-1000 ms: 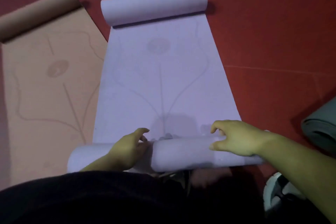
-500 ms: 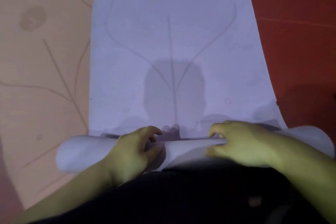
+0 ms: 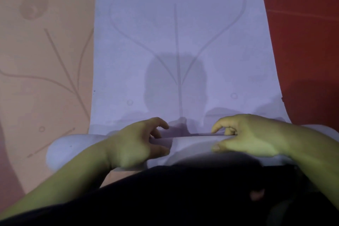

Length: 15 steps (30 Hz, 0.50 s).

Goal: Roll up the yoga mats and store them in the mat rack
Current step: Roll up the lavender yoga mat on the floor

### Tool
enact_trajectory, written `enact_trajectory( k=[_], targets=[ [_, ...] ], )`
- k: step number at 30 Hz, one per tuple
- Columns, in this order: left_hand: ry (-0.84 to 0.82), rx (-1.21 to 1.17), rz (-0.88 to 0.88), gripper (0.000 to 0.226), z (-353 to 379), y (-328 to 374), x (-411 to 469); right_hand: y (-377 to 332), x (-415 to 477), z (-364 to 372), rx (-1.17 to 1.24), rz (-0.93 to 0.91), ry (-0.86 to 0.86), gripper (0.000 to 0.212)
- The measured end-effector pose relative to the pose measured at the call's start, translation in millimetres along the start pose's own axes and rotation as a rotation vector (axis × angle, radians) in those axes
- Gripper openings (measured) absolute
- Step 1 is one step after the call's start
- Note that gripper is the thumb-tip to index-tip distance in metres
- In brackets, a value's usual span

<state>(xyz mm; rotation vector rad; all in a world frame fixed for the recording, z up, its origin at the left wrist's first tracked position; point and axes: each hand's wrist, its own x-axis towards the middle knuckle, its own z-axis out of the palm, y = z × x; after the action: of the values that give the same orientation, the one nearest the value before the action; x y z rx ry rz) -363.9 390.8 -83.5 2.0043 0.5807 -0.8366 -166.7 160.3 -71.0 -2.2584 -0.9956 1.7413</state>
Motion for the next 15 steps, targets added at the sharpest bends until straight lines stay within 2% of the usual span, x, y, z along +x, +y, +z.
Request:
enact_trajectory(
  k=[2, 8, 11, 13, 15],
  targets=[
    [-0.023, -0.007, -0.007, 0.055, 3, -2, -1, 5, -2, 1, 0.030, 0.021, 0.014, 0.048],
    [-0.110, -0.081, 0.031, 0.038, 19, -14, -2, 19, 10, 14, 0.080, -0.029, -0.022, 0.049],
    [-0.148, -0.124, 0.013, 0.034, 27, -19, -3, 24, 16, 21, 0.158, -0.047, -0.038, 0.061],
    [-0.141, -0.107, 0.016, 0.037, 33, -21, -3, 27, 20, 25, 0.178, -0.048, -0.038, 0.071],
    [-0.088, -0.029, 0.037, 0.051, 40, -22, -2, 32, 24, 28, 0.152, -0.049, -0.022, 0.073]
  ],
)
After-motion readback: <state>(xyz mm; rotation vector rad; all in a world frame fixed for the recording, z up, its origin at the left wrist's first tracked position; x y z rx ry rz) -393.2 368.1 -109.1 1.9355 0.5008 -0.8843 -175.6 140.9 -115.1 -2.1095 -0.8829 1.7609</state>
